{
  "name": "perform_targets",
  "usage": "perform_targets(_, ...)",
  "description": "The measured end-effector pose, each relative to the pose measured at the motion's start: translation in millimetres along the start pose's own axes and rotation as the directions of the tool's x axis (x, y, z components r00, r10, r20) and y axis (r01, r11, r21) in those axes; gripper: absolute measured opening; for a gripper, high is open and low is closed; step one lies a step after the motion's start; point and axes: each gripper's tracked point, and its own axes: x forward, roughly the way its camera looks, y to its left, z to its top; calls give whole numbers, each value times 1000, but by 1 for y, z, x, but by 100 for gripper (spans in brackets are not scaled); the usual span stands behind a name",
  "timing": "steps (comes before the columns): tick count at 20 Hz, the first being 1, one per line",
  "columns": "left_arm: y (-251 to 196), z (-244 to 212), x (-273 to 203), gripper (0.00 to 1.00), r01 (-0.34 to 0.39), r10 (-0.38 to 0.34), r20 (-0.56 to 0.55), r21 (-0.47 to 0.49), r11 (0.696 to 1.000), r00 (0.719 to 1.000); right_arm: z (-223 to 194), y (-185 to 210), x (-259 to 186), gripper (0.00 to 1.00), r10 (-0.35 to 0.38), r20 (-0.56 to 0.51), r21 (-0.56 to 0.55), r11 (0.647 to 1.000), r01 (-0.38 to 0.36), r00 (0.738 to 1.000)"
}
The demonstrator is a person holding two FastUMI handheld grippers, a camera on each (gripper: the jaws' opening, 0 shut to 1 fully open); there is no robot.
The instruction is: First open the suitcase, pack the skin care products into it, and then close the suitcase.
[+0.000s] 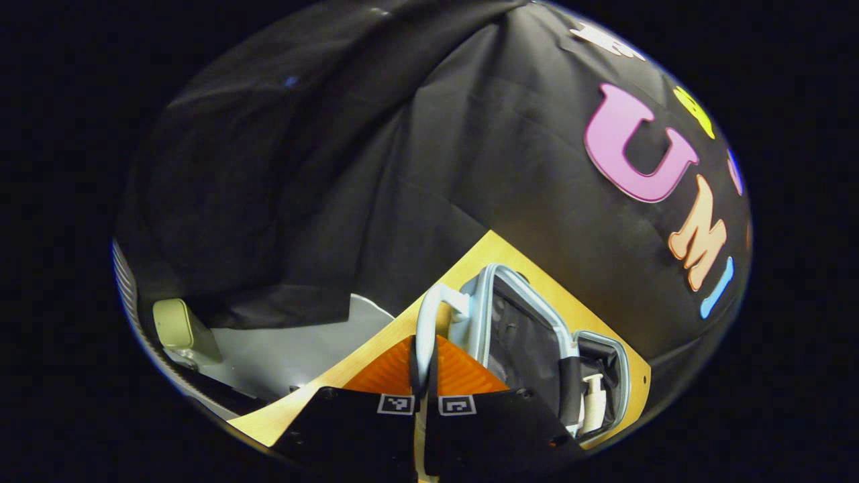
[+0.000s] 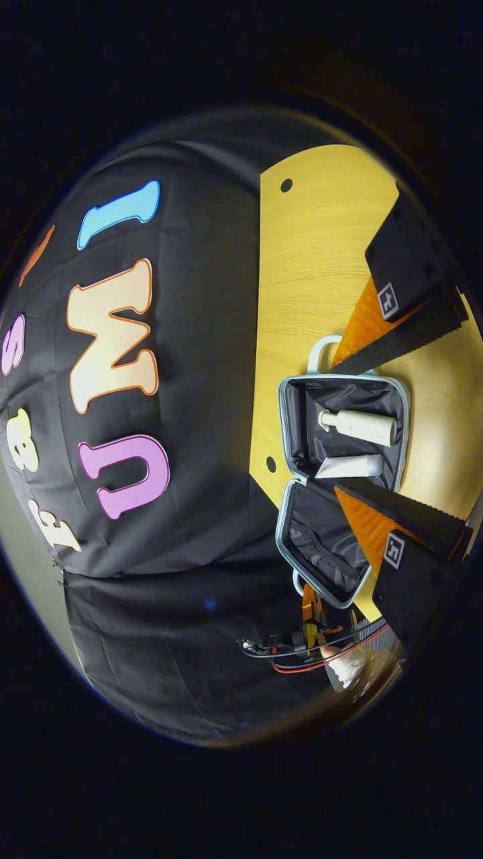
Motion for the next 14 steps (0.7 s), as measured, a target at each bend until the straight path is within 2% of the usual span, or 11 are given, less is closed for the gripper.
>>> perform_targets(3,-38,13,-37,0,-28,28,3,108,994,1000,5,-11,-17,98,-5,26,-5,1000,6,1000)
perform_targets(4,-54,19,-50,0,-36,35,11,139,990,999,4,-17,-25,94,-8,34,-3,1000,8,999)
perform_targets(5,-71,25,-62,0,-39,36,24,165,985,999,4,-23,-32,98,-8,40,3,1000,7,999)
perform_targets(8,-140,36,-93,0,-41,24,74,233,972,997,3,-45,-58,98,4,64,19,1000,-5,998)
perform_targets(11,-222,33,-121,0,1,-35,114,287,958,993,3,-75,-81,98,2,83,16,1000,-3,997)
perform_targets(12,-250,28,-127,0,22,-62,123,300,954,990,3,-85,-89,94,0,91,13,1000,-1,996)
perform_targets(14,-302,12,-132,0,74,-119,124,317,945,985,6,-106,-103,98,-12,107,13,1000,11,994)
